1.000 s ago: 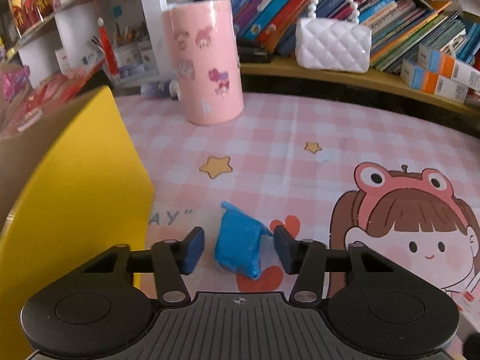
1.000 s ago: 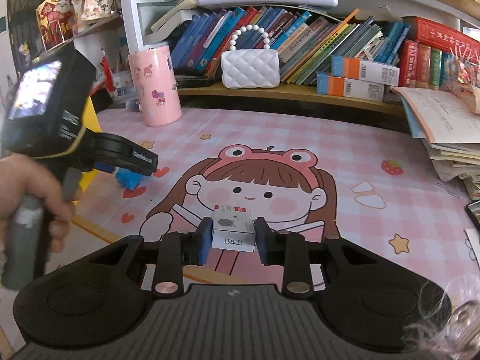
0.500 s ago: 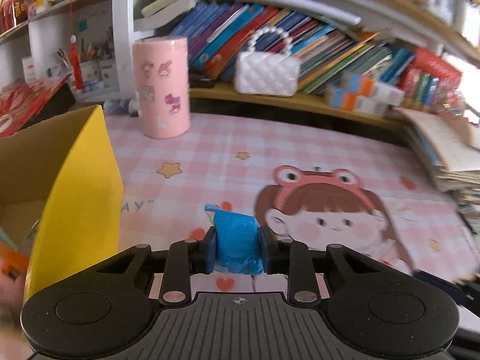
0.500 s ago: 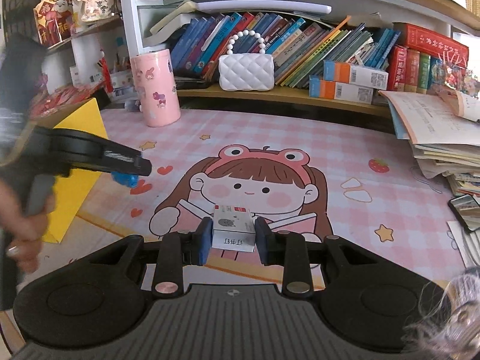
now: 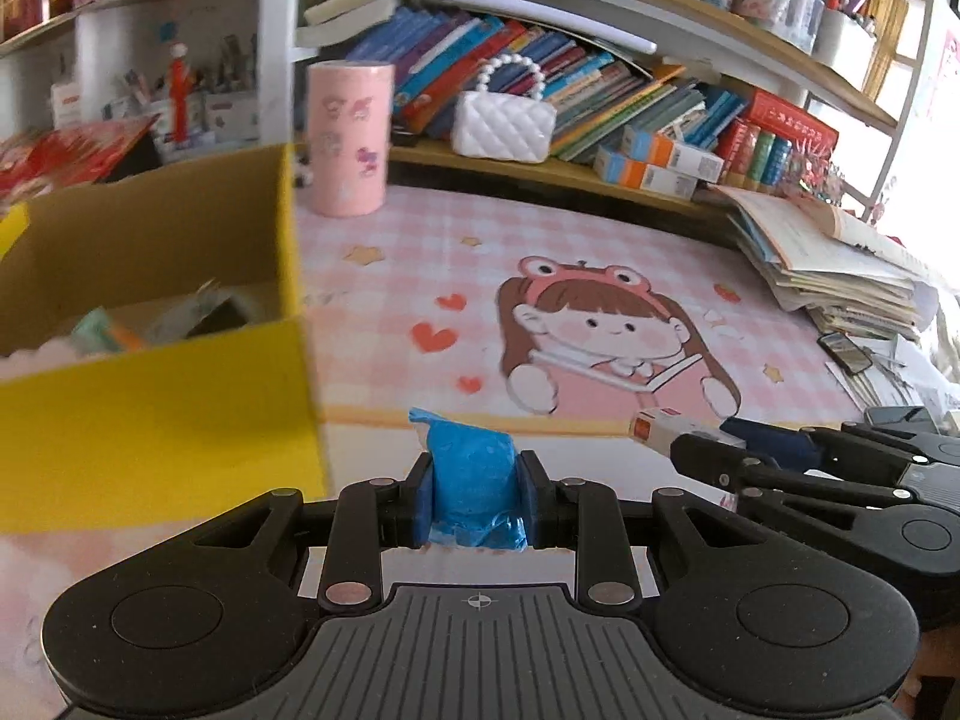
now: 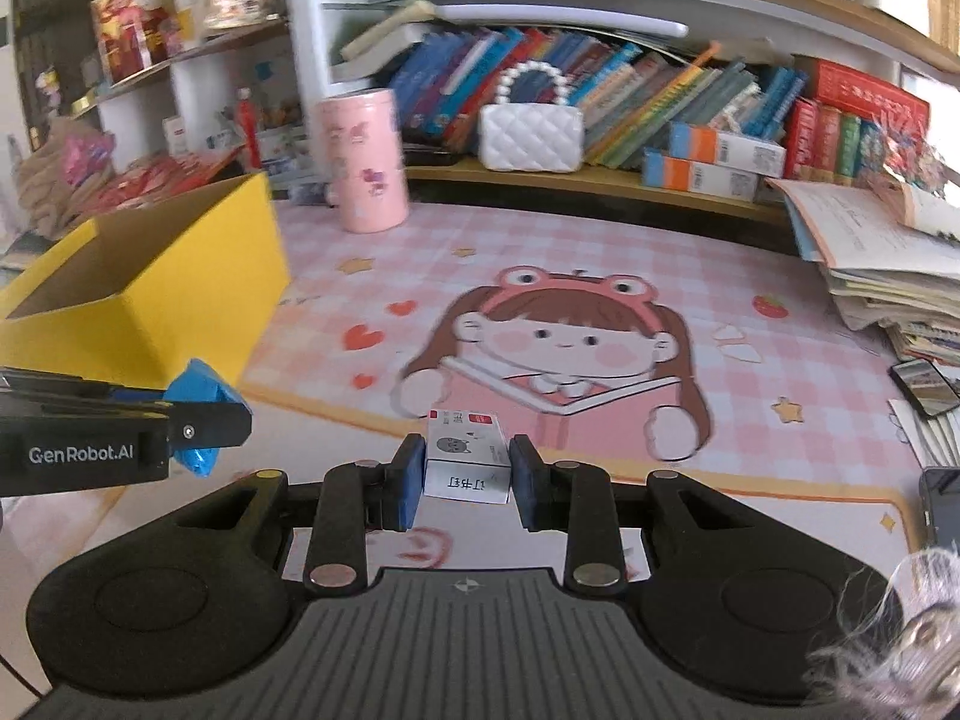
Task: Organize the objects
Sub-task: 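Carry the blue block with the left tool while the right tool carries the white box to the box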
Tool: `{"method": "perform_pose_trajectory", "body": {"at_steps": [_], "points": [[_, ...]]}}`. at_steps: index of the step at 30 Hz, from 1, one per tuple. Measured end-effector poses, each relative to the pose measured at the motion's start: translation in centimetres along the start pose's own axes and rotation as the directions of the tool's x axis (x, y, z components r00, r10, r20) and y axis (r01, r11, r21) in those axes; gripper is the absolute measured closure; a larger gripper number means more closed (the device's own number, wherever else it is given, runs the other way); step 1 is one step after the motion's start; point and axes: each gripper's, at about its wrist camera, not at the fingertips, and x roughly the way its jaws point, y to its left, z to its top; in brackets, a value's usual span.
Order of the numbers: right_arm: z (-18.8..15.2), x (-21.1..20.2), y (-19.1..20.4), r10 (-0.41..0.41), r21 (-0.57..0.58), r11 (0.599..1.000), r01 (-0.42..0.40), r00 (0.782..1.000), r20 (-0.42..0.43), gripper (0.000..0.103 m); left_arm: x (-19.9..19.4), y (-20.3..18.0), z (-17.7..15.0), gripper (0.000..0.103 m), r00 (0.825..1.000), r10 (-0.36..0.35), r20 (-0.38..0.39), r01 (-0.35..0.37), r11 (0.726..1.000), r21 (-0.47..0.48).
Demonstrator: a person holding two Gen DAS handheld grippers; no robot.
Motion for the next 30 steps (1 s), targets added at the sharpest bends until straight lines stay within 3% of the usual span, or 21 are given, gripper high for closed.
{"method": "perform_pose_trajectory", "body": {"at_steps": [18, 30], "points": [[-2.8, -4.3, 12.8, 0.128, -0.161, 0.979, -0.128, 0.992, -0.01, 0.075, -9.0, 8.0, -6.2, 0.077, 0.994, 0.1, 0.036, -0.095, 0.987, -0.126], [-4.1, -6.7, 18.2, 0.161, -0.179, 0.971, -0.16, 0.987, -0.01, 0.075, -13.7, 11.7, -8.3, 0.077, 0.988, 0.133, 0.079, -0.118, 0.978, -0.173]]}}
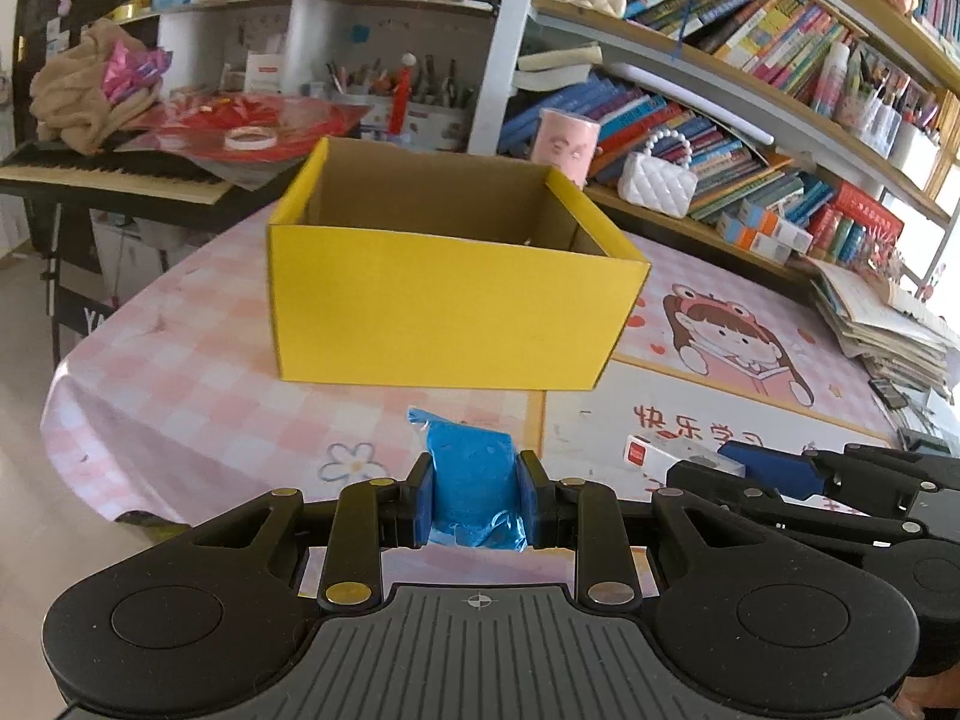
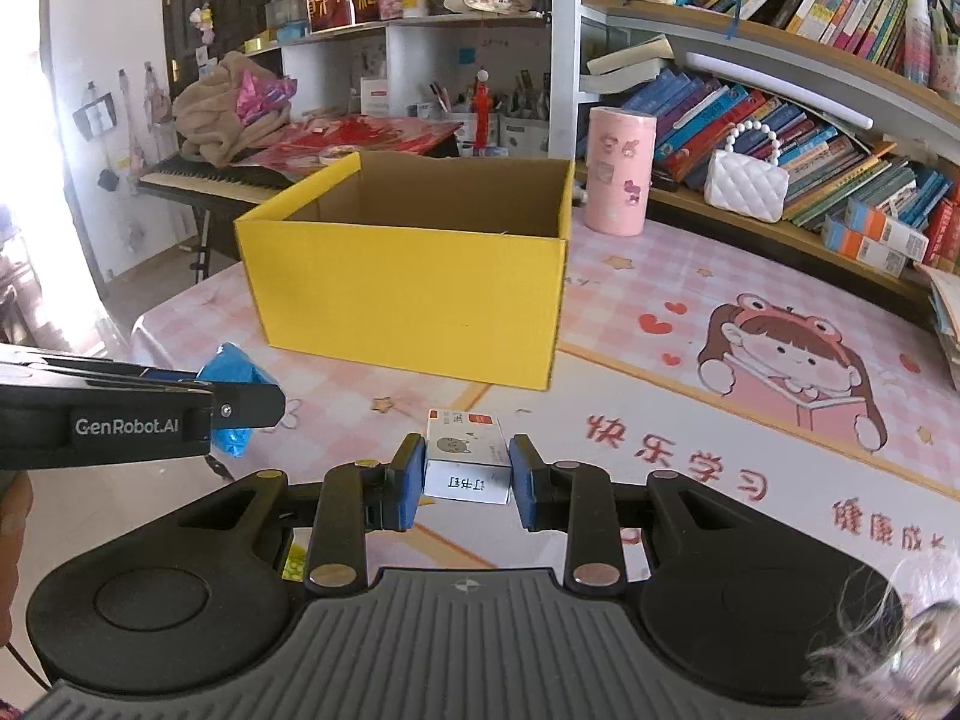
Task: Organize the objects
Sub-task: 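Carry the blue block with the left tool while the right tool carries the white box to the box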
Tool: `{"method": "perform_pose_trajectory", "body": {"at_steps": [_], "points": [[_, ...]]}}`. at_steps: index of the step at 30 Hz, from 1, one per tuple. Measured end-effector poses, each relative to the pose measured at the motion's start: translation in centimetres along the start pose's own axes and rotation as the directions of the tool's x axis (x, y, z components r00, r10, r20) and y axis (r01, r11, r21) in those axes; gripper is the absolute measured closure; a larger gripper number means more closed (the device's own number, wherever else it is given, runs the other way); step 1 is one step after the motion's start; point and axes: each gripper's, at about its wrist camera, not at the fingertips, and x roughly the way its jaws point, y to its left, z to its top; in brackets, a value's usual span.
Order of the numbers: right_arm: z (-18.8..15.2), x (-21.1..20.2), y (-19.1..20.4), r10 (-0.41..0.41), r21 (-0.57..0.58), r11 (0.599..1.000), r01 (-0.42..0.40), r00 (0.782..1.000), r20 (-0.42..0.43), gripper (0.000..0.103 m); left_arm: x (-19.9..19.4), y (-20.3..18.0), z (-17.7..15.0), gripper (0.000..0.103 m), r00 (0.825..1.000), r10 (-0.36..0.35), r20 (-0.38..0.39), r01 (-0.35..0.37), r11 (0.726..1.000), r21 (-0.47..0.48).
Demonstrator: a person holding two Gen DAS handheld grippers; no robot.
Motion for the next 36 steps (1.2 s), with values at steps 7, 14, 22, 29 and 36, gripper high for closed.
{"method": "perform_pose_trajectory", "body": {"at_steps": [7, 14, 22, 29, 36], "points": [[0.0, -0.5, 2.0, -0.01, 0.011, 1.0, 0.01, 1.0, 0.011, 0.075, -1.2, 1.4, 0.1, 0.077, 1.0, -0.008, 0.029, 0.008, 1.0, 0.01], [0.4, -0.4, 3.2, -0.023, 0.017, 1.0, 0.023, 0.999, 0.024, 0.075, -1.9, 2.3, 0.4, 0.077, 0.998, -0.015, 0.055, 0.013, 1.0, 0.027], [2.4, 0.6, 3.1, -0.028, 0.014, 1.0, 0.027, 0.998, 0.056, 0.075, -1.9, 2.9, 2.0, 0.078, 0.994, 0.006, 0.111, -0.009, 1.0, 0.025], [6.6, 2.8, 1.2, -0.021, -0.015, 1.0, 0.023, 0.991, 0.131, 0.075, -0.7, 2.9, 5.1, 0.078, 0.984, 0.056, 0.168, -0.054, 0.998, -0.018], [10.4, 6.9, -0.6, -0.011, -0.053, 0.998, 0.019, 0.989, 0.149, 0.075, 0.9, 2.0, 8.3, 0.078, 0.97, 0.089, 0.227, -0.076, 0.995, -0.063]]}}
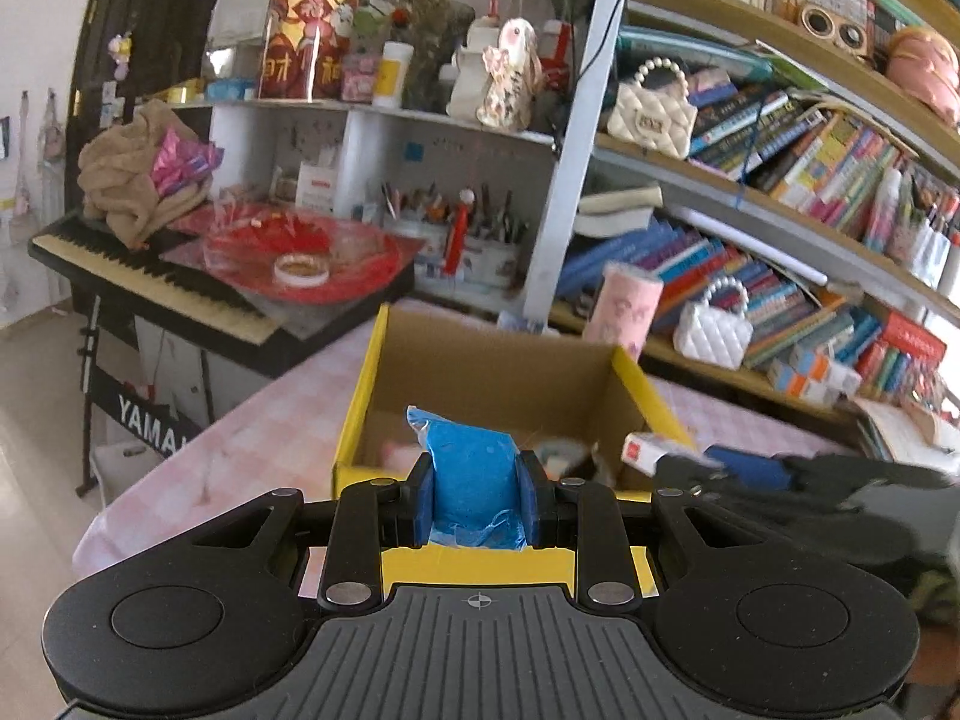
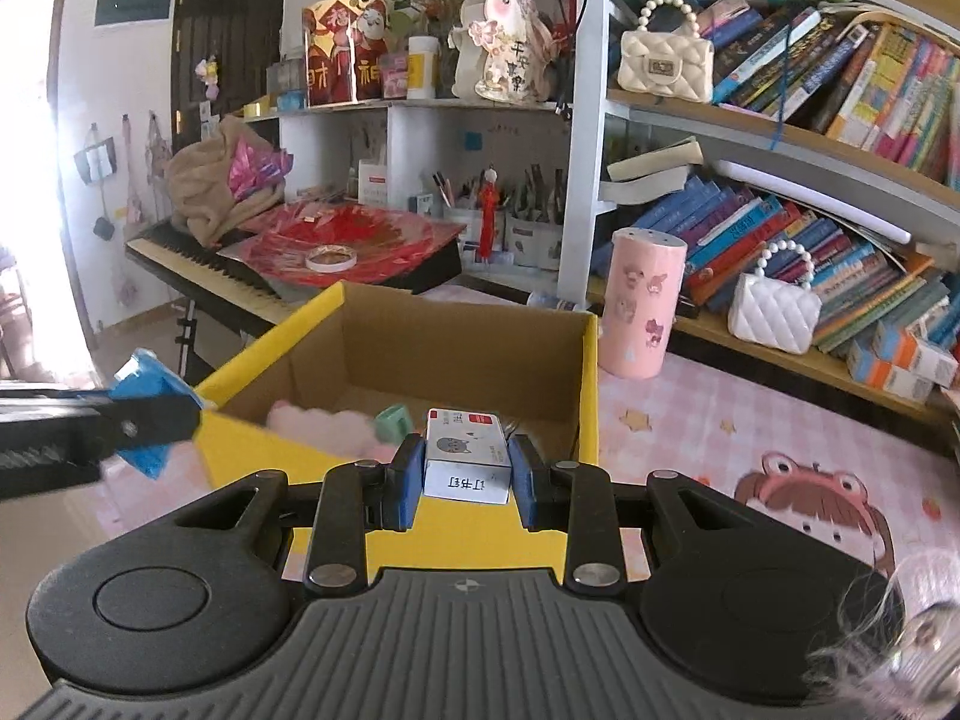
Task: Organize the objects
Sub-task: 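Carry the blue block with the left tool while the right tool carries the white box to the box, then lower the blue block into the box and open the left tool while the right tool releases the white box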
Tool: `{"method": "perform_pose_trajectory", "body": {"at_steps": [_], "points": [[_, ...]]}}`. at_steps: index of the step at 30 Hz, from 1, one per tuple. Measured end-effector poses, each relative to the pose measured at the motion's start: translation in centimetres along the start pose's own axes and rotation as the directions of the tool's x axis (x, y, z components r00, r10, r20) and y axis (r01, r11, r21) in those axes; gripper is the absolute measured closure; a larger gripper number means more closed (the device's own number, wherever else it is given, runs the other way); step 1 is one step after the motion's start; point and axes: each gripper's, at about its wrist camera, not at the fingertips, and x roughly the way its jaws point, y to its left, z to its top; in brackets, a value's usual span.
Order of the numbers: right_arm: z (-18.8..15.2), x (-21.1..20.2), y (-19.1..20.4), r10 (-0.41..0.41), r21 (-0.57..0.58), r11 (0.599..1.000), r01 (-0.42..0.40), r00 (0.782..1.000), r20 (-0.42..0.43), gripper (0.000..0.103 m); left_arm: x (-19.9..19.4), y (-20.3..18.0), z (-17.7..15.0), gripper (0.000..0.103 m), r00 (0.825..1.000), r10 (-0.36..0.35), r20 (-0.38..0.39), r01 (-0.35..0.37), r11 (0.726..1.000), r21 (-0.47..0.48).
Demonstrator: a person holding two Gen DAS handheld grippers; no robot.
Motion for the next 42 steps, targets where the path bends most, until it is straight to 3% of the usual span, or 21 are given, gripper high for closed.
{"method": "perform_pose_trajectory", "body": {"at_steps": [11, 17, 21, 30, 32, 39, 42], "points": [[0.9, 7.2, -2.0, 0.06, -0.039, 0.997, -0.064, 0.994, -0.094, 0.075, 3.7, -1.9, 1.6, 0.078, 0.998, 0.068, 0.001, -0.068, 0.998, -0.014], [0.5, 9.3, -2.9, 0.102, -0.021, 0.994, -0.107, 0.982, -0.16, 0.074, 5.1, -2.4, 1.6, 0.078, 0.995, 0.095, -0.022, -0.095, 0.995, -0.01], [0.5, 9.7, -2.8, 0.13, -0.041, 0.99, -0.139, 0.978, -0.16, 0.074, 6.0, -2.7, 1.7, 0.078, 0.994, 0.106, -0.035, -0.106, 0.994, -0.006], [0.4, 8.9, -3.6, 0.159, -0.024, 0.986, -0.164, 0.978, -0.133, 0.068, 7.7, -3.4, 1.8, 0.078, 0.992, 0.105, -0.062, -0.105, 0.994, 0.016], [0.3, 8.1, -3.8, 0.158, -0.03, 0.986, -0.162, 0.98, -0.118, 0.061, 8.1, -3.7, 1.7, 0.078, 0.992, 0.099, -0.072, -0.098, 0.995, 0.022], [-0.2, 4.5, -5.2, 0.153, -0.032, 0.987, -0.156, 0.986, -0.06, 0.061, 9.9, -5.1, 1.6, 0.078, 0.994, 0.06, -0.096, -0.056, 0.997, 0.045], [-0.4, 2.6, -5.6, 0.121, -0.047, 0.991, -0.122, 0.992, -0.024, 0.052, 11.0, -5.7, 1.4, 0.078, 0.993, 0.042, -0.112, -0.036, 0.998, 0.054]]}}
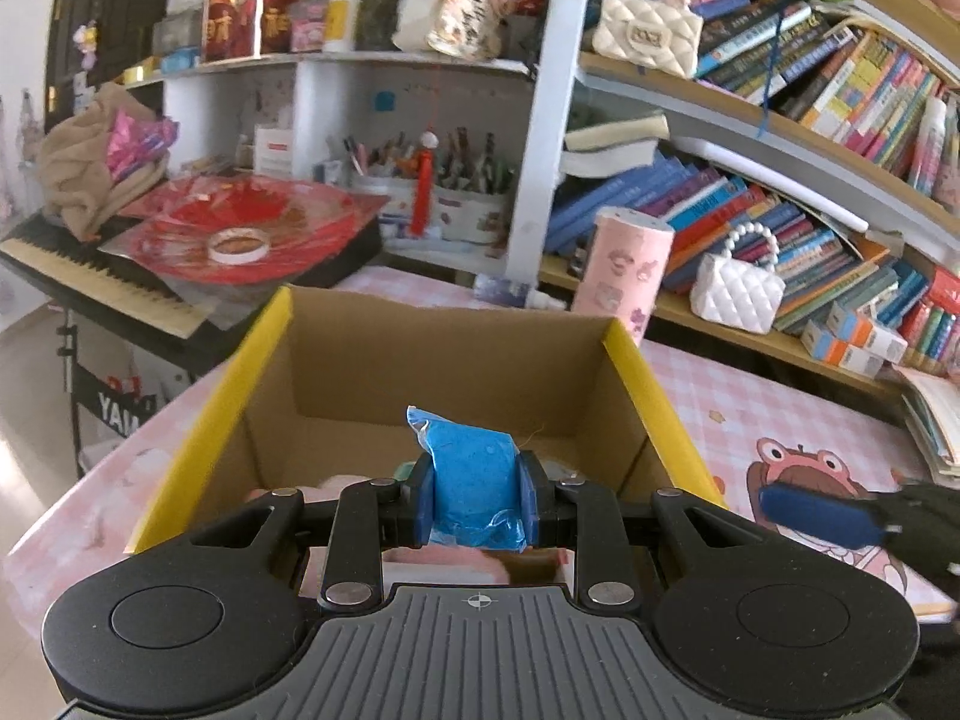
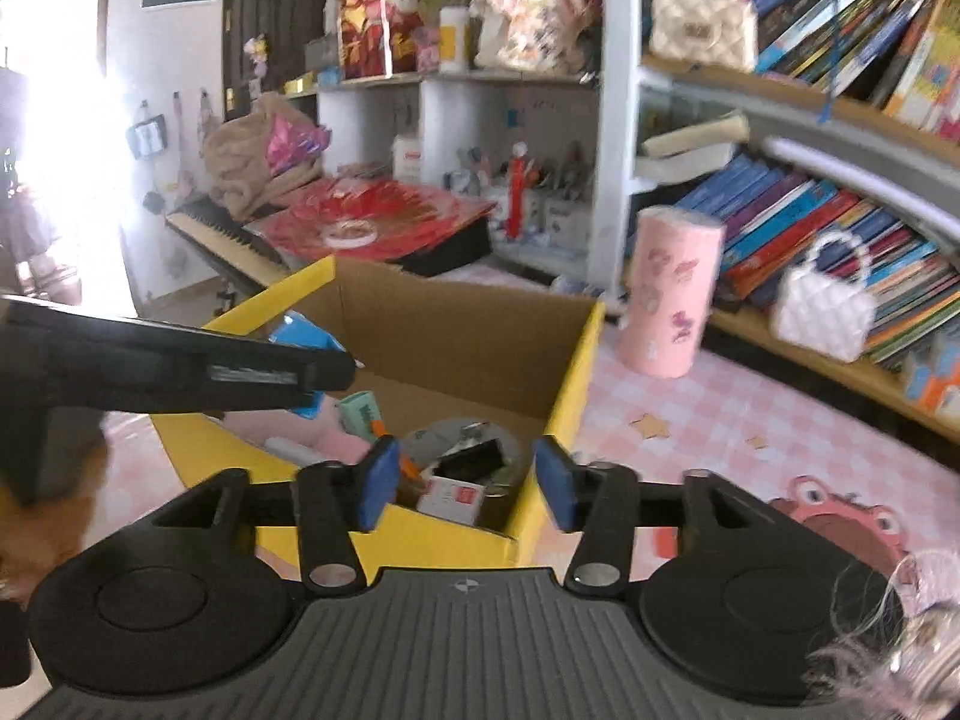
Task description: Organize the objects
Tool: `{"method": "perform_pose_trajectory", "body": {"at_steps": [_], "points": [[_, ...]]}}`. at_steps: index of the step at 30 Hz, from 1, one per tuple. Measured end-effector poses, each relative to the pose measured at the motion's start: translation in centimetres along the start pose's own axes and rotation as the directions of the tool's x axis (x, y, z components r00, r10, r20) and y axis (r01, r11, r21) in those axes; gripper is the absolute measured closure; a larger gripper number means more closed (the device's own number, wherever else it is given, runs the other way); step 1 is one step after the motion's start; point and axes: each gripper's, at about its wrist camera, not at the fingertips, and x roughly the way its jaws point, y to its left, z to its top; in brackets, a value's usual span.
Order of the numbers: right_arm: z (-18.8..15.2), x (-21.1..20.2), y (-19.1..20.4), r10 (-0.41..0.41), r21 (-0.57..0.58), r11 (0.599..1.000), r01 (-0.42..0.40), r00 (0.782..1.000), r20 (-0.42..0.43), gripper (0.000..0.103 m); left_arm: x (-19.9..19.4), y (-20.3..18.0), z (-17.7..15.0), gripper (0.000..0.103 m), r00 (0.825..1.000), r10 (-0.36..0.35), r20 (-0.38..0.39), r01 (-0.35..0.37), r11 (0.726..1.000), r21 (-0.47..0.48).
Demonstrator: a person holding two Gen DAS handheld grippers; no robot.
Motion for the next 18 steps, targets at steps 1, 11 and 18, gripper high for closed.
{"method": "perform_pose_trajectory", "body": {"at_steps": [1, 11, 18], "points": [[-0.1, -0.6, -0.2, -0.007, 0.003, 1.0, 0.007, 1.0, 0.008, 0.052, 0.4, -0.1, 0.0, 0.078, 1.0, -0.002, -0.009, 0.002, 1.0, -0.001], [-3.0, -4.4, -3.1, -0.116, 0.103, 0.988, 0.119, 0.993, -0.033, 0.052, 2.9, -1.3, -0.7, 0.077, 0.992, -0.082, -0.096, 0.08, 0.997, -0.017], [-5.2, -6.8, -4.2, -0.187, 0.174, 0.965, 0.197, 0.98, -0.071, 0.052, 1.4, -1.6, -1.6, 0.045, 0.995, -0.081, -0.056, 0.084, 0.996, 0.042]]}}
